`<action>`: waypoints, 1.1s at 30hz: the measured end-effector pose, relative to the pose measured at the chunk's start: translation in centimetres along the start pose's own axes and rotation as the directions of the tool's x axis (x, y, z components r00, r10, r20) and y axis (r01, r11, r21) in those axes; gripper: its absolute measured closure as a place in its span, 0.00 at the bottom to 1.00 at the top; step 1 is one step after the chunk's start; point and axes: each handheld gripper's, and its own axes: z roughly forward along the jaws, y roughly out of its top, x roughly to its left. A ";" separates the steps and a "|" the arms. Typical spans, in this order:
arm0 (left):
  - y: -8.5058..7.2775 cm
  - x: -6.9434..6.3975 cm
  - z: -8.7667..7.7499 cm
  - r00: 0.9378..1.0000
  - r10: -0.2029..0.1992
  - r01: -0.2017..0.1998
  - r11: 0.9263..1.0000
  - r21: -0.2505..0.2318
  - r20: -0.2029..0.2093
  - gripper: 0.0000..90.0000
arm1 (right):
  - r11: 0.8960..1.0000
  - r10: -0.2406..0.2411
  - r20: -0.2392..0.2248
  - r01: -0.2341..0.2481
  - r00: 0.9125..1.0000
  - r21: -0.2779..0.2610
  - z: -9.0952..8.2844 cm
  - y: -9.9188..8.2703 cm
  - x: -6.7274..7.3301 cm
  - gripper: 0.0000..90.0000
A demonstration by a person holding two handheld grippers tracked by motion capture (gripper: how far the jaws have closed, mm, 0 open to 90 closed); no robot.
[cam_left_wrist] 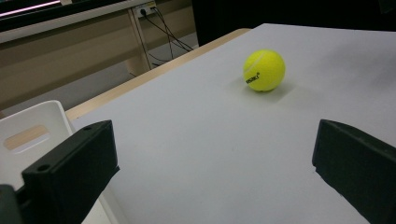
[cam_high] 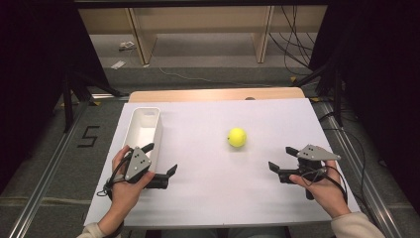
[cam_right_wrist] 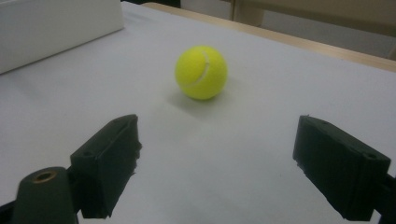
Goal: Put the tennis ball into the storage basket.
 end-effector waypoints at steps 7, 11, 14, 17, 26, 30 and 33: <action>0.0 0.0 -0.1 1.000 0.000 0.000 1.000 -0.003 0.001 0.00 | 1.000 -0.007 -0.001 0.007 1.000 0.004 0.3 0.1 0.3 0.17; 0.0 0.0 -0.2 1.000 0.000 0.000 1.000 -0.005 0.000 0.00 | 1.000 -0.012 -0.004 0.012 1.000 0.003 0.4 0.2 0.5 0.17; 0.0 0.0 -0.1 1.000 -0.002 0.002 1.000 -0.005 0.001 0.00 | 1.000 -0.018 -0.010 0.018 1.000 0.007 0.7 0.2 0.6 0.17; 0.0 0.0 -0.1 1.000 -0.002 0.002 1.000 -0.005 0.003 0.00 | 1.000 -0.021 -0.008 0.021 1.000 0.007 1.1 0.3 0.6 0.17; 0.0 -0.1 -0.1 1.000 0.000 0.000 1.000 -0.004 0.007 0.00 | 1.000 -0.025 0.002 0.025 1.000 0.004 1.7 0.7 0.7 0.17; 0.1 -0.1 -0.1 1.000 0.002 -0.002 1.000 -0.007 0.005 0.00 | 1.000 -0.023 0.004 0.023 1.000 0.002 2.0 0.9 0.7 0.17; 0.1 -0.1 -0.1 1.000 0.002 -0.002 1.000 -0.004 0.006 0.00 | 1.000 -0.025 0.004 0.025 1.000 0.004 2.3 1.1 0.6 0.17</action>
